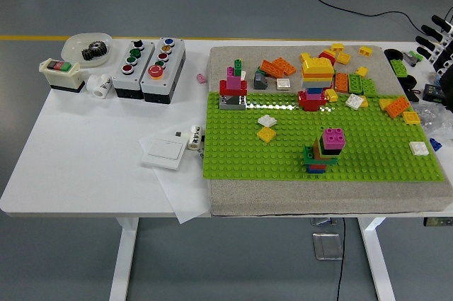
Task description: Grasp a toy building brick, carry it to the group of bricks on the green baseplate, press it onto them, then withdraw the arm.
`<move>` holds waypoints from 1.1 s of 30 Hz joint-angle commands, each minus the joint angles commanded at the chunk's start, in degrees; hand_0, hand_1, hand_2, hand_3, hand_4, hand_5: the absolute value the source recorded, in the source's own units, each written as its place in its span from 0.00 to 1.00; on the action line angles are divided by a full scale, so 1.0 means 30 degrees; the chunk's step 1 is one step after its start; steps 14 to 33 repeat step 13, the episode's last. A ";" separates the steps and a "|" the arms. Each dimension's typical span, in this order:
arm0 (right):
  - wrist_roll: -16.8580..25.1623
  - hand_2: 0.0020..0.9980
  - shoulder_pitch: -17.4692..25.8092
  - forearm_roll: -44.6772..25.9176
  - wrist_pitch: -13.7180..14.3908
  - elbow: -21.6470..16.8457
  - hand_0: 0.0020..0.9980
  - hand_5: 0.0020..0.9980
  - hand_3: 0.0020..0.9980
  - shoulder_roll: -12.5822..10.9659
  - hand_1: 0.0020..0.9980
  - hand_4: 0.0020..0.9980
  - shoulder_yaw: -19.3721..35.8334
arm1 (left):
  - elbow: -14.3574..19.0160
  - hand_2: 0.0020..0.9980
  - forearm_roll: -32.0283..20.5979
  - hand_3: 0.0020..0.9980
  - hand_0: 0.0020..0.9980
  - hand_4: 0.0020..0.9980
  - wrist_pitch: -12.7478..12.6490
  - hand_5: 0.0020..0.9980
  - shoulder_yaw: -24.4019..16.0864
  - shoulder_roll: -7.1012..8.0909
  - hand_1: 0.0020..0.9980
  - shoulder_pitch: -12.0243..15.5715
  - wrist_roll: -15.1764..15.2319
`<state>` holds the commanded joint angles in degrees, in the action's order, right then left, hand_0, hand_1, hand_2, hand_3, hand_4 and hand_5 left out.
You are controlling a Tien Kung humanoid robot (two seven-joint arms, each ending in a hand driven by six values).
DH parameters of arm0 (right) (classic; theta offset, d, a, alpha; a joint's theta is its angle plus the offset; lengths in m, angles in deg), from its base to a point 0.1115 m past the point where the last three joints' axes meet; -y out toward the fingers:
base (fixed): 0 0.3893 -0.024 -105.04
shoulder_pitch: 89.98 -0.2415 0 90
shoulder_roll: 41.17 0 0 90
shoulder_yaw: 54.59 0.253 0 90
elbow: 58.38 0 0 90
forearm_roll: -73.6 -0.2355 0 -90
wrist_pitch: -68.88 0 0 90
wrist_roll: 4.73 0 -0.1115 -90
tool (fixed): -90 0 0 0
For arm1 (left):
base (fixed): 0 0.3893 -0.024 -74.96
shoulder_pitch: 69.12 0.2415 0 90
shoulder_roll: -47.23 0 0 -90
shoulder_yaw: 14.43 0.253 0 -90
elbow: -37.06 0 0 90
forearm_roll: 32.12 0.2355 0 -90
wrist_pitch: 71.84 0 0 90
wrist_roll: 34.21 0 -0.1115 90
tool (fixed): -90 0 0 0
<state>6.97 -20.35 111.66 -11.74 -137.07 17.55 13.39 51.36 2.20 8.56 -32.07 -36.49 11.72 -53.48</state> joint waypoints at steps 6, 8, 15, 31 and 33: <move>0.0005 0.87 0.0209 0.3456 0.0434 -0.0401 0.94 0.90 0.88 -0.0085 0.85 1.00 -0.0177 | 0.0003 0.64 -0.0075 0.60 0.49 0.64 -0.0011 0.70 0.0055 0.0010 0.56 -0.0022 0.0037; 0.0055 0.87 0.0330 0.4963 0.0621 -0.0564 0.94 0.90 0.88 -0.0074 0.85 1.00 -0.0254 | -0.0001 0.64 -0.0120 0.60 0.49 0.64 -0.0013 0.70 0.0081 0.0011 0.56 -0.0042 0.0053; 0.0158 0.87 0.0825 0.8446 0.0940 -0.1199 0.94 0.90 0.89 -0.0060 0.86 1.00 -0.0384 | -0.0004 0.64 -0.0158 0.60 0.49 0.64 -0.0003 0.70 0.0088 0.0009 0.55 -0.0061 0.0058; 0.0158 0.87 0.0825 0.8446 0.0940 -0.1199 0.94 0.90 0.89 -0.0060 0.86 1.00 -0.0384 | -0.0004 0.64 -0.0158 0.60 0.49 0.64 -0.0003 0.70 0.0088 0.0009 0.55 -0.0061 0.0058; 0.0158 0.87 0.0825 0.8446 0.0940 -0.1199 0.94 0.90 0.89 -0.0060 0.86 1.00 -0.0384 | -0.0004 0.64 -0.0158 0.60 0.49 0.64 -0.0003 0.70 0.0088 0.0009 0.55 -0.0061 0.0058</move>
